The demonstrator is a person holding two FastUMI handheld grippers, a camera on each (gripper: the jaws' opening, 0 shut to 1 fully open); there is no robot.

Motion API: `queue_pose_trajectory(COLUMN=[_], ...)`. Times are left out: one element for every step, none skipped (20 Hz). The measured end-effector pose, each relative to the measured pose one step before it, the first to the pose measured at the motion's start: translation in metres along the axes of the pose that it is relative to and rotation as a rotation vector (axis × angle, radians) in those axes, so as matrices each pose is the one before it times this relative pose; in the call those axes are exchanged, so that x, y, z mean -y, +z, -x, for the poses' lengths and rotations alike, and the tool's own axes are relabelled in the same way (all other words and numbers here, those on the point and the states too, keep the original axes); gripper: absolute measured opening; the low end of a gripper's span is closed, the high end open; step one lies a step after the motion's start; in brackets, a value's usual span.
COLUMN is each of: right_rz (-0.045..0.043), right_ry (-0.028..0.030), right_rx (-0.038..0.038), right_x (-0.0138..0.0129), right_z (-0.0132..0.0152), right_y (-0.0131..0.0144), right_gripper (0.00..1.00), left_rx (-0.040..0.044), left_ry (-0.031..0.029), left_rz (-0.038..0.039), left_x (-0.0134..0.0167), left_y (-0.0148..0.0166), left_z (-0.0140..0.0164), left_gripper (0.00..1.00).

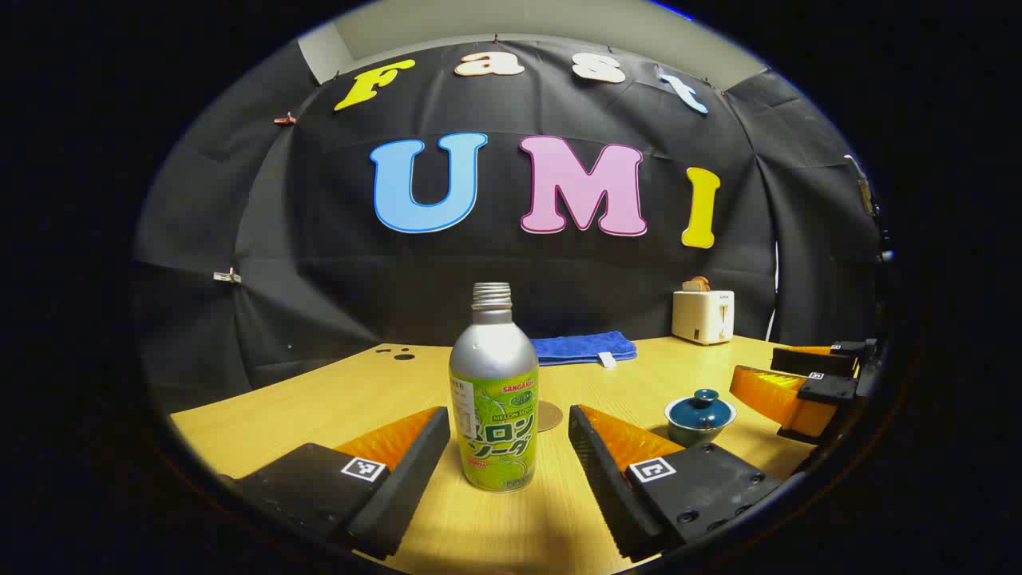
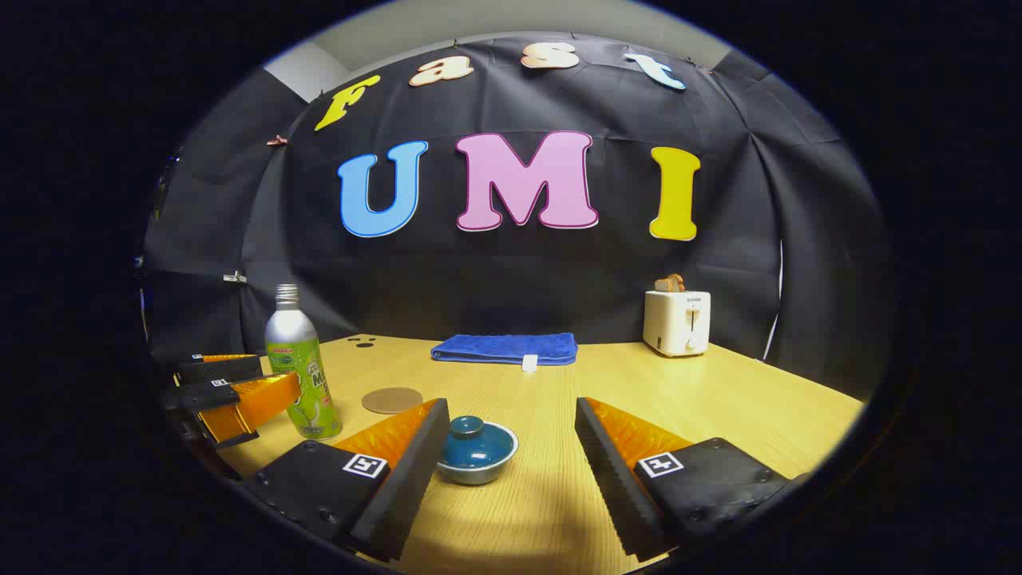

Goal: Open the teacup lid with one hand, grasp the water bottle and pour water into the teacup with the other hand; after pouring, place the water bottle on the coaster and then close the teacup lid.

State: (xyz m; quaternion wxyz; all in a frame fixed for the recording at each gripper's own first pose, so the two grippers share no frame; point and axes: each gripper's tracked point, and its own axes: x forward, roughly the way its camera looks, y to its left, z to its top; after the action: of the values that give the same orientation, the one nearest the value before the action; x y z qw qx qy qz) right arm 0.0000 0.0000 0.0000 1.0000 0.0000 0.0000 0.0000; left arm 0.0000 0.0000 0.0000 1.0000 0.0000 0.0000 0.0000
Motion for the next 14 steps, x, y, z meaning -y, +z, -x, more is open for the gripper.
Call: queue_pose_trajectory(right_rz=[0.00107, 0.00045, -0.00126, 0.00212, -0.00215, 0.0018, -0.00096, 0.00083, -0.00005, -0.00076, 0.00107, -0.00134, 0.00141, -0.00128], right_ry=[-0.00097, -0.00118, -0.00064, 0.00096, -0.00079, 0.00027, -0.00047, -0.00173, -0.00027, -0.00032, 0.00064, -0.00048, 0.00039, -0.0004], right_rx=[0.00123, 0.00022, 0.00153, -0.00078, -0.00073, 0.00165, 0.00089, -0.00117, 0.00087, 0.00038, -0.00088, 0.00034, 0.00019, -0.00105], right_x=[0.00015, 0.00029, 0.0, -0.0001, 0.00041, -0.00029, 0.00046, 0.00026, -0.00051, 0.00007, 0.00025, -0.00038, -0.00021, 0.00024], right_z=[-0.00006, 0.00046, 0.00031, -0.00071, 0.00031, 0.00078, -0.00114, 0.00003, 0.00061, 0.00012, -0.00101, 0.00077, -0.00009, -0.00011], right_y=[0.00002, 0.0001, 0.00022, -0.00045, -0.00014, 0.00082, -0.00024, 0.0, -0.00012, 0.00006, -0.0005, 0.00062, -0.00032, -0.00014], right_gripper=[0.98, 0.98, 0.98, 0.98, 0.98, 0.98, 0.98, 0.98, 0.98, 0.98, 0.98, 0.98, 0.98, 0.98], left_rx=[-0.00002, 0.00074, 0.00062, -0.00091, 0.00039, 0.00063, 0.0002, -0.00075, -0.00095, 0.00154, -0.00016, 0.00004, 0.00113, 0.00265], left_ry=[-0.00079, -0.00079, -0.0001, -0.00066, 0.00016, 0.00001, -0.00006, -0.00079, -0.0035, -0.00144, 0.00019, 0.00009, 0.00021, -0.00014], left_rz=[-0.00026, -0.00064, -0.00036, 0.00009, -0.00007, 0.00006, -0.00001, -0.00022, -0.00006, -0.00017, -0.00038, -0.00003, 0.00006, -0.0002], left_x=[0.00009, 0.00039, 0.00029, -0.00009, -0.00014, 0.00007, 0.00024, -0.00026, 0.00107, -0.00022, -0.00053, 0.00006, 0.00003, 0.0003], left_y=[-0.00044, 0.00028, -0.00038, 0.00014, 0.00038, 0.00055, -0.00061, 0.00029, 0.00001, 0.00028, 0.00097, -0.00086, -0.00023, 0.00071], left_z=[0.00003, -0.00018, -0.00042, 0.00011, 0.00015, 0.00029, 0.00025, -0.00038, -0.00041, 0.00115, 0.00002, -0.0004, -0.00013, 0.00004], left_gripper=[0.95, 0.95, 0.95, 0.95, 0.95, 0.95, 0.95, 0.95, 0.95, 0.95, 0.95, 0.95, 0.95, 0.95])
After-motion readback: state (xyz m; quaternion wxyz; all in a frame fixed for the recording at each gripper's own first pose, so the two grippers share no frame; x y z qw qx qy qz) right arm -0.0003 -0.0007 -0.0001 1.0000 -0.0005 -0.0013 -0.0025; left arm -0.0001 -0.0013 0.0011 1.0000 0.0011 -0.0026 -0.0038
